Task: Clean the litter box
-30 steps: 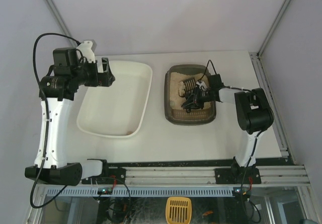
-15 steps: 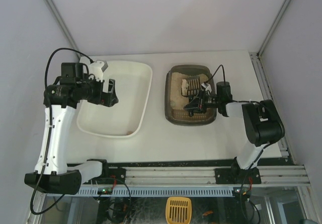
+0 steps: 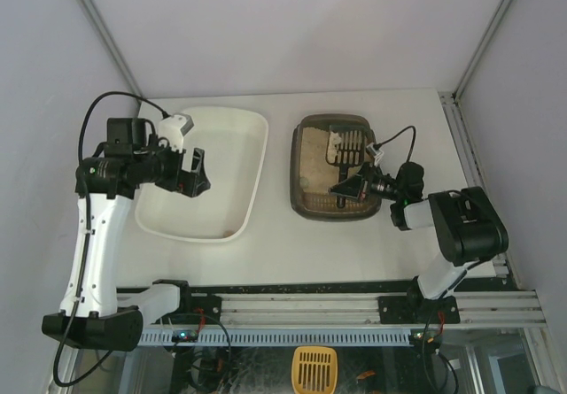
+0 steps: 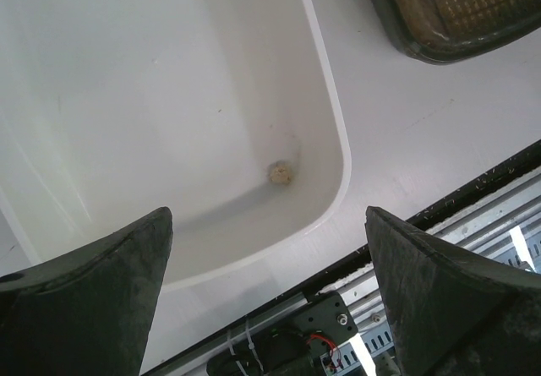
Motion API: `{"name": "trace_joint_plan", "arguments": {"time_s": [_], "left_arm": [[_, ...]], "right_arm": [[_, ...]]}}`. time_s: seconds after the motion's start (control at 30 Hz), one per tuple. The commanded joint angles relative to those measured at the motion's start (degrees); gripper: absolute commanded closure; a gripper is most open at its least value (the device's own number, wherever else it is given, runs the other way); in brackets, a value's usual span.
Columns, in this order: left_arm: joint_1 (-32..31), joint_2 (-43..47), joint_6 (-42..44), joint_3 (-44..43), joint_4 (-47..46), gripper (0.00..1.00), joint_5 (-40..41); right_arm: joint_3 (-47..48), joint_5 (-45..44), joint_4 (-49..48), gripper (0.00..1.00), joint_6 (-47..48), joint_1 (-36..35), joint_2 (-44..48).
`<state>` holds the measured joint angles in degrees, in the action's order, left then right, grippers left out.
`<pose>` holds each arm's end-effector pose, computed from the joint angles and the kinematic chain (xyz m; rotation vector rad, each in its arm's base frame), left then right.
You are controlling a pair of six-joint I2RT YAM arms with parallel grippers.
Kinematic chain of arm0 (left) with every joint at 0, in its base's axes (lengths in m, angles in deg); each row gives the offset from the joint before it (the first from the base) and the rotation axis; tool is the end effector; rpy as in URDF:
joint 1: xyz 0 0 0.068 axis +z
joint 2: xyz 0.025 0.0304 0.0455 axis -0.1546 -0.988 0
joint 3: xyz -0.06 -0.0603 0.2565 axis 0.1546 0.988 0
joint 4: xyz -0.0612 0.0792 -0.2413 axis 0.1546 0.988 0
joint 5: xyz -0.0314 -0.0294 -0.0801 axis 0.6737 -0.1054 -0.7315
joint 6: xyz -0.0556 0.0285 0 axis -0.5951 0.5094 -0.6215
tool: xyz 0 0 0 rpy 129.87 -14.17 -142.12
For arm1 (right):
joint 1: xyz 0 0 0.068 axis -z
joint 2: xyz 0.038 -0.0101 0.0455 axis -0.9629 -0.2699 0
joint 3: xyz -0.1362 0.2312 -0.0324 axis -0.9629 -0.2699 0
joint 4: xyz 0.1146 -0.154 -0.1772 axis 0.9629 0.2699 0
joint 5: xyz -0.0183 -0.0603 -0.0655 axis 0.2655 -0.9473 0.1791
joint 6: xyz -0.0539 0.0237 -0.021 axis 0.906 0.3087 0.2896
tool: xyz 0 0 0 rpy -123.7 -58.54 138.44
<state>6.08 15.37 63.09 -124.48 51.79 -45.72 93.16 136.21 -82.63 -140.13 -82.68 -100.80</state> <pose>0.1917 -0.0269 0.3960 0.4786 2.3321 -0.3746 0.2767 0.0835 0.1671 -0.0213 1.9864 1.8123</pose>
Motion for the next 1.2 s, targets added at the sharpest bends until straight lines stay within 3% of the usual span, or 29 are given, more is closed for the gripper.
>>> {"name": "trace_joint_plan", "arguments": {"time_s": [0.0, 0.07, 0.2, 0.33, 0.5, 0.63, 0.77, 0.9, 1.03, 1.1, 1.17], "left_arm": [[0.4, 0.6, 1.3, 1.1, -1.0, 0.01, -1.6], [0.3, 0.6, 1.4, 1.1, -0.9, 0.01, -1.6], [0.3, 0.7, 1.6, 1.6, -1.0, 0.01, -2.1], [0.4, 0.7, 1.6, 2.1, -1.0, 0.01, -2.9], [0.3, 0.6, 1.9, 2.3, -0.7, 0.01, -4.5], [0.4, 0.1, 1.8, 2.1, -0.5, 0.02, -4.3], [0.3, 0.3, 1.7, 2.5, -0.7, 0.02, -5.2], [0.4, 0.1, 1.7, 2.8, -0.5, 0.03, -5.5], [0.4, 0.2, 1.5, 3.5, -0.9, 0.03, -6.5], [0.4, 0.1, 1.5, 3.7, -0.7, 0.03, -6.9], [0.4, 0.0, 1.5, 3.9, -0.7, 0.03, -7.1]], "right_arm": [[-0.8, 0.3, -20.6, 1.0, -8.4, 0.8, -6.5], [0.6, 1.3, -22.7, 1.0, -11.1, -1.0, -9.8], [0.7, -0.4, -24.3, 1.0, -13.8, 2.2, -12.4], [3.5, 1.6, -23.7, 1.0, -15.7, -1.9, -14.4], [2.3, -0.6, -24.3, 1.0, -16.8, 1.9, -14.3], [4.0, 1.0, -20.9, 1.0, -16.5, -3.0, -14.2], [2.4, -1.7, -24.0, 1.0, -18.5, 3.0, -16.4], [4.3, 0.8, -17.4, 1.0, -13.6, -3.2, -16.6], [3.1, -1.5, -24.5, 1.0, -18.3, 1.2, -18.0], [4.3, -0.9, -21.3, 1.0, -16.0, -0.5, -16.6], [5.8, 0.6, -11.1, 1.0, -9.7, -4.1, -13.5]]}}
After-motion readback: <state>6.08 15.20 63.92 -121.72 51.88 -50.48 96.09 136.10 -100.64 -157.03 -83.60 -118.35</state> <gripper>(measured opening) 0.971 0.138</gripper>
